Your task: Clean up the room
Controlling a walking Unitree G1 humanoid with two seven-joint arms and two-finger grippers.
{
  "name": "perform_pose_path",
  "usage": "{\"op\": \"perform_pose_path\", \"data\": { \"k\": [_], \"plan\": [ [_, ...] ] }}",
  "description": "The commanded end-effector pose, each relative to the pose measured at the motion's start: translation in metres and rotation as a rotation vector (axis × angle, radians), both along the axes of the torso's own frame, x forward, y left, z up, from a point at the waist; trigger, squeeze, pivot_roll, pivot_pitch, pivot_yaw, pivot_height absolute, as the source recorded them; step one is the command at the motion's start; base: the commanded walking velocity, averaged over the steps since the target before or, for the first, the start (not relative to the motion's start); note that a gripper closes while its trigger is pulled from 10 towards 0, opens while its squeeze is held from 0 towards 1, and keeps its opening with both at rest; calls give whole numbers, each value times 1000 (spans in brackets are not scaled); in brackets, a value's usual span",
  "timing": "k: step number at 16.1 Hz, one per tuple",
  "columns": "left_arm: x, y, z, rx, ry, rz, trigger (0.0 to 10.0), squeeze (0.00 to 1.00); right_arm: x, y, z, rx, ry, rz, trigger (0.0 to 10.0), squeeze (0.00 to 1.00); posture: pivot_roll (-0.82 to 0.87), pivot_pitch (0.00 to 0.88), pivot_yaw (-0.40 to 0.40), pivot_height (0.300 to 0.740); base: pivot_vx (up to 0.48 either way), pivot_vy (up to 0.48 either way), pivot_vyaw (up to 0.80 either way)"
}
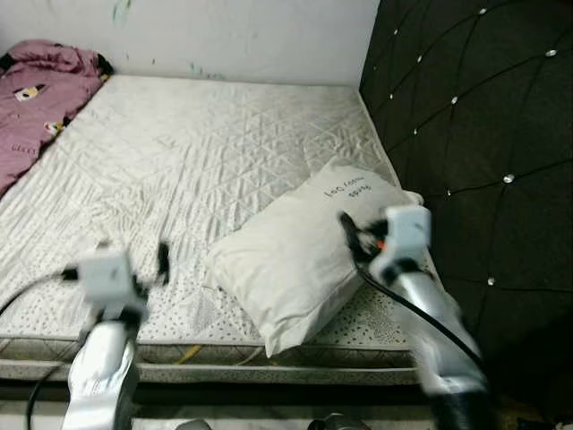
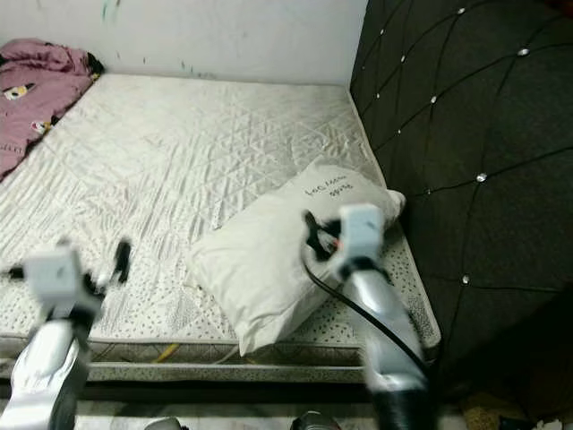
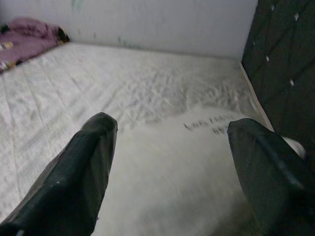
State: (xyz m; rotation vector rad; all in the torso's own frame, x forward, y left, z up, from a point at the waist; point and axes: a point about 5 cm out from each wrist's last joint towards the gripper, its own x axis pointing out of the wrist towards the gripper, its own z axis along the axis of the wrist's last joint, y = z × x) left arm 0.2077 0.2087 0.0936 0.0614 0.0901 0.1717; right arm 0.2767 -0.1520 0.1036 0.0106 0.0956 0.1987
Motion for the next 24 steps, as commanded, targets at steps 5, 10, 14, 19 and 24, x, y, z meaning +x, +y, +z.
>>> {"op": "perform_pose_path", "data": {
  "k": [5, 10, 14, 19, 24],
  "plan": [
    [6, -6, 7, -13, -29, -28, 10000, 0, -1, -4, 3, -4, 4, 29, 10000, 0, -57, 0, -41, 740, 0, 0, 0],
    [6, -11, 9, -29, -29, -43, 10000, 0, -4, -4, 6, 1, 14, 54, 10000, 0, -64, 0, -52, 740, 0, 0, 0],
    [7, -13, 9, -30, -28, -40, 10000, 0, -3, -3, 6, -9, 20, 71, 10000, 0, -63, 0, -62, 740, 0, 0, 0],
    [10, -11, 12, 2, -43, 0, 10000, 0, -2, 0, 8, -15, 11, 81, 10000, 0, -65, 0, -63, 740, 0, 0, 0],
    [11, -11, 11, -9, -42, 5, 10000, 0, 0, 2, 8, -14, 9, 84, 10000, 0, -66, 0, -63, 740, 0, 0, 0]
  ]
}}
